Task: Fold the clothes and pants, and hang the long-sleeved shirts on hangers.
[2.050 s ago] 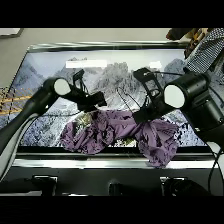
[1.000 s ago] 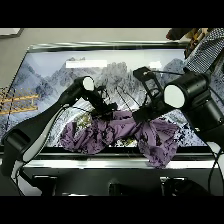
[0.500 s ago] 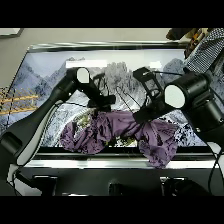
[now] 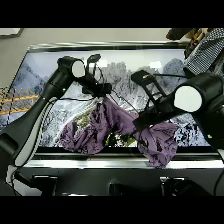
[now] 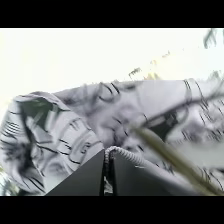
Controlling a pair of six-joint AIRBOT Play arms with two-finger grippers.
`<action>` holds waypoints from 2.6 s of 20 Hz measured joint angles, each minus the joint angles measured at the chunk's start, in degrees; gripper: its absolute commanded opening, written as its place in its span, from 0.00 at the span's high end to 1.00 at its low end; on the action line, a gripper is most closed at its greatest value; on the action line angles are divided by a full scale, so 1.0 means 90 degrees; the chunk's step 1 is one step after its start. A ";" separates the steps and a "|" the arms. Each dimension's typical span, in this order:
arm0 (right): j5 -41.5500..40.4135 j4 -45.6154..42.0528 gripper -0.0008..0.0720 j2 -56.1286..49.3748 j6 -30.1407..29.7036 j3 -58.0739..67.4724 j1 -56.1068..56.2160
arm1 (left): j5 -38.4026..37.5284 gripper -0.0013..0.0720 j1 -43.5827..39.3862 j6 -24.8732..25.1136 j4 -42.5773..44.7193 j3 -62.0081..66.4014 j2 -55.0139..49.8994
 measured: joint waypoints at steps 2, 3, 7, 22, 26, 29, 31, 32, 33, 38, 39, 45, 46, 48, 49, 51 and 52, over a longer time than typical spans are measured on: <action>0.0117 0.0153 0.92 0.0032 -0.0046 0.0000 0.0000 | 0.0100 0.95 0.0010 0.0068 0.0197 0.0007 0.0000; 0.0165 0.0214 0.92 0.0051 -0.0051 0.0000 0.0000 | 0.0168 0.95 0.0015 0.0104 0.0316 0.0015 0.0000; 0.0403 0.0369 0.92 0.0141 -0.0095 0.0000 0.0000 | 0.0367 0.95 0.0044 0.0260 0.0576 0.0015 0.0000; 0.0274 0.0493 0.92 -0.0406 -0.0296 0.0002 0.0000 | 0.1103 0.95 0.0053 0.0447 0.0733 0.0034 0.0279; -0.0160 0.0491 0.92 -0.0721 -0.0544 0.0002 0.0000 | 0.1105 0.95 0.0053 0.0619 0.0250 0.0034 0.0427; -0.0670 0.0488 0.92 -0.0923 -0.0763 0.0002 0.0000 | 0.1073 0.94 0.0049 0.0763 -0.0488 0.0029 0.0486; -0.1039 0.0483 0.92 -0.1010 -0.0899 0.0002 0.0000 | 0.0988 0.95 0.0019 0.0804 -0.0920 -0.0027 0.0503; -0.1241 0.0483 0.92 -0.1039 -0.0971 0.0002 0.0000 | 0.0930 0.95 0.0000 0.0833 -0.1064 -0.0061 0.0505; -0.1423 0.0481 0.92 -0.1061 -0.1027 0.0002 0.0000 | 0.0901 0.95 -0.0019 0.0886 -0.1200 -0.0087 0.0508; -0.2361 0.0605 0.92 -0.1154 -0.1260 0.0000 0.0000 | 0.0811 0.95 -0.0080 0.1095 -0.1732 -0.0134 0.0559; -0.2448 0.0648 0.92 -0.1161 -0.1331 0.0000 -0.0002 | 0.0806 0.94 -0.0078 0.1120 -0.1770 -0.0136 0.0568; -0.2635 0.0719 0.92 -0.1052 -0.1775 0.0015 0.0000 | 0.0743 0.06 0.0437 0.1214 -0.1902 -0.0134 0.0884; -0.2635 0.0707 0.92 -0.1013 -0.1836 0.0015 0.0000 | 0.0743 0.06 0.0624 0.1307 -0.1899 -0.0134 0.0993; -0.2623 0.0704 0.92 -0.0945 -0.1950 0.0015 0.0000 | 0.0678 0.07 0.1042 0.1566 -0.1926 -0.0134 0.1207; -0.2584 0.0702 0.92 -0.0920 -0.2021 0.0015 0.0000 | 0.0622 0.07 0.1260 0.1775 -0.1906 -0.0131 0.1299; -0.2540 0.0699 0.92 -0.0884 -0.2210 0.0015 0.0000 | 0.0316 0.07 0.1654 0.2424 -0.1902 -0.0134 0.1435; -0.2531 0.0692 0.92 -0.0874 -0.2310 0.0015 0.0000 | 0.0155 0.06 0.1785 0.2786 -0.1909 -0.0158 0.1467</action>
